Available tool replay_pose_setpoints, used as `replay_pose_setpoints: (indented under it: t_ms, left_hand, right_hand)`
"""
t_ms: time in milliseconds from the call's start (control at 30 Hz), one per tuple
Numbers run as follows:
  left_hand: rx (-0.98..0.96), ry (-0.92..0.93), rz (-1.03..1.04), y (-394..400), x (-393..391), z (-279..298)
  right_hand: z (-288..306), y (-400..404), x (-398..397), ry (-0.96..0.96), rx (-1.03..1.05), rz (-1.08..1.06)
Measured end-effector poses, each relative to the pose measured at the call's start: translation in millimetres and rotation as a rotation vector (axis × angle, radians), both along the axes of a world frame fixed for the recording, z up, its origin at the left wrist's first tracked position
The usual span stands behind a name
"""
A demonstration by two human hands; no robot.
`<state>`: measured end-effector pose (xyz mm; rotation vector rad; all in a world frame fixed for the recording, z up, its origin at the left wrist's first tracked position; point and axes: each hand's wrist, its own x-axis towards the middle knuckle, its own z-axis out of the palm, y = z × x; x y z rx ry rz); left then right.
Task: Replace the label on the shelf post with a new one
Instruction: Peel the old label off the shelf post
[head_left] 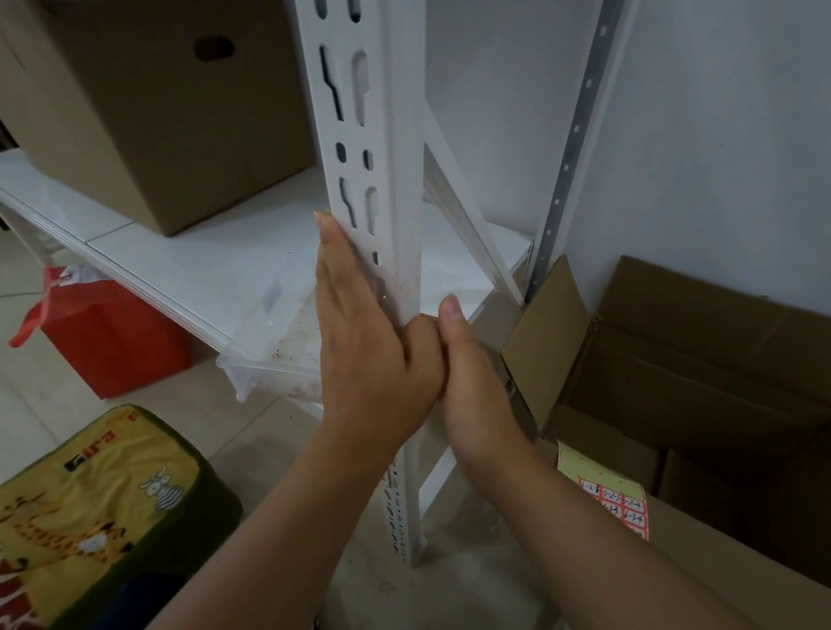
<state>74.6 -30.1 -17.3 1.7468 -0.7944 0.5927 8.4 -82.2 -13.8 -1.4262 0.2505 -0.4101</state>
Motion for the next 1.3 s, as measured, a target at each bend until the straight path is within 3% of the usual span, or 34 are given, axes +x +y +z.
replay_pose_setpoints:
  t_ms: [200, 333, 467, 600, 833, 1300]
  left_hand:
    - [-0.166, -0.208, 0.078, 1.9, -10.2, -6.3]
    - [-0.124, -0.217, 0.041, 8.1, -21.1, -3.2]
    - [-0.078, -0.266, -0.049, 18.0, -26.9, -1.7]
    - [-0.047, -0.130, -0.245, 21.5, -34.2, -5.9]
    - [-0.068, 0.078, -0.354, 19.1, -39.1, -3.7]
    - [-0.103, 0.107, -0.301, 24.4, -38.9, 4.7]
  right_hand:
    - [-1.6, 5.2, -8.1, -0.123, -0.144, -0.144]
    - [-3.2, -0.4, -20.6, -0.186, -0.258, -0.354]
    - [1.0, 2.6, -34.7, -0.235, -0.328, -0.330]
    - [0.5, 3.9, -44.3, -0.270, -0.379, -0.290]
    - [-0.7, -1.0, -47.3, -0.260, -0.427, -0.348]
    - [-4.4, 4.5, -41.1, -0.329, -0.460, -0.371]
